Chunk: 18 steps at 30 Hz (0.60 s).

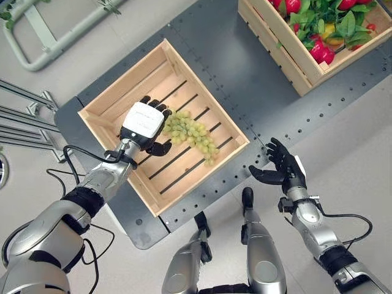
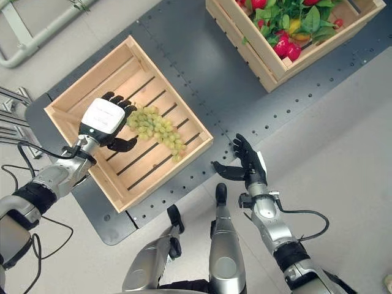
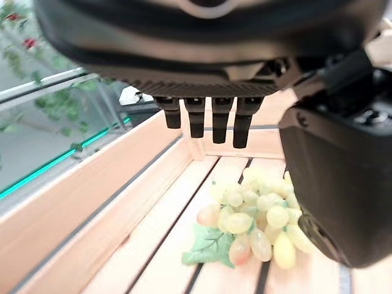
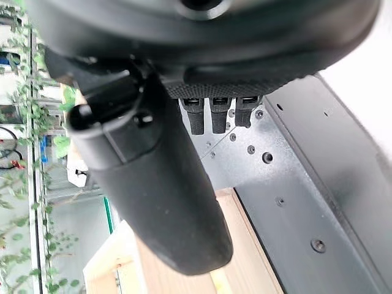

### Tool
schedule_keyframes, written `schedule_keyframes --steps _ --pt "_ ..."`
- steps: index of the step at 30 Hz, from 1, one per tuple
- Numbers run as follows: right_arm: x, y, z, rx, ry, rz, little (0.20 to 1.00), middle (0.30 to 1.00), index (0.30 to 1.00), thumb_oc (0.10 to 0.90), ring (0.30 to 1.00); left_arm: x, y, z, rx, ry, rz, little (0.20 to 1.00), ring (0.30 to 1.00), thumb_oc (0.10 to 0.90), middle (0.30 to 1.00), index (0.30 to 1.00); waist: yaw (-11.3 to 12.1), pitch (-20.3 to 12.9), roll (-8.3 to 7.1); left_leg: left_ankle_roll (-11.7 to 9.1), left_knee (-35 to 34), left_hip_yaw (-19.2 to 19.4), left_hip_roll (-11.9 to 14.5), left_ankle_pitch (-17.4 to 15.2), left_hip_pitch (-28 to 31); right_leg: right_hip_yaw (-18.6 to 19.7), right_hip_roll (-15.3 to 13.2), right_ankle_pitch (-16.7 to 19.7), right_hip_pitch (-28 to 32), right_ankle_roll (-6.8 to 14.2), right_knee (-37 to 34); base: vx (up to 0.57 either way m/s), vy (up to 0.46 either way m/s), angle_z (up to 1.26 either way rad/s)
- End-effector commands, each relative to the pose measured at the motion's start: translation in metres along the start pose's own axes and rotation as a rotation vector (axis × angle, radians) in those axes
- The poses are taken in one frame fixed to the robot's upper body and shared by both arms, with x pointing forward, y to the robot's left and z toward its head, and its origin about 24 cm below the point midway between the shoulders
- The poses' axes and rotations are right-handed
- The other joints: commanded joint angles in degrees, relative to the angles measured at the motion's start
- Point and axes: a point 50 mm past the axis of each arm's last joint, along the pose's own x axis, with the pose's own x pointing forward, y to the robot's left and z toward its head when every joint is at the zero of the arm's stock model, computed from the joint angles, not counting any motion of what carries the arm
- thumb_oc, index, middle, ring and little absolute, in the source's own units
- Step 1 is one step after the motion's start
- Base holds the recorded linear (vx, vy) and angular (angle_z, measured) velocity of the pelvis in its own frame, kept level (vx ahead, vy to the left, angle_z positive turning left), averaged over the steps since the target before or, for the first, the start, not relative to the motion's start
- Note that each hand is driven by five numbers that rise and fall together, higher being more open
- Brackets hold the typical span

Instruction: Pick up the fruits from the basket on one side to the basket on the other side

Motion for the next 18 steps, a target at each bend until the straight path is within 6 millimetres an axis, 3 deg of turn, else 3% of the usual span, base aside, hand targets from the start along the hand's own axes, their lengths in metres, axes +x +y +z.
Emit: schedule_keyframes --steps 1,18 --pt "0.005 0.019 0.031 0.059 -0.167 0.107 0.900 0.900 0.900 0.800 0.900 0.014 0.045 -0.057 0.174 0.156 0.194 0.900 0.900 0.800 0.900 0.900 1.2 -0.6 -2.90 -1.4 12.3 1.5 -0.4 -6.4 -7.9 -0.6 0.0 -12.7 -2.4 -1.0 13.3 0.00 0.000 0.00" --pt "0.019 0.025 0.055 0.081 -0.222 0.100 0.900 0.900 0.900 0.800 0.900 0.046 0.108 -0.064 0.318 0.128 0.376 0.900 0.900 0.800 0.900 0.900 2.0 -0.6 -4.37 -1.0 19.6 2.4 0.8 -7.7 -19.9 -1.3 0.4 -13.2 -13.7 -1.2 19.2 -0.01 -0.001 0.04"
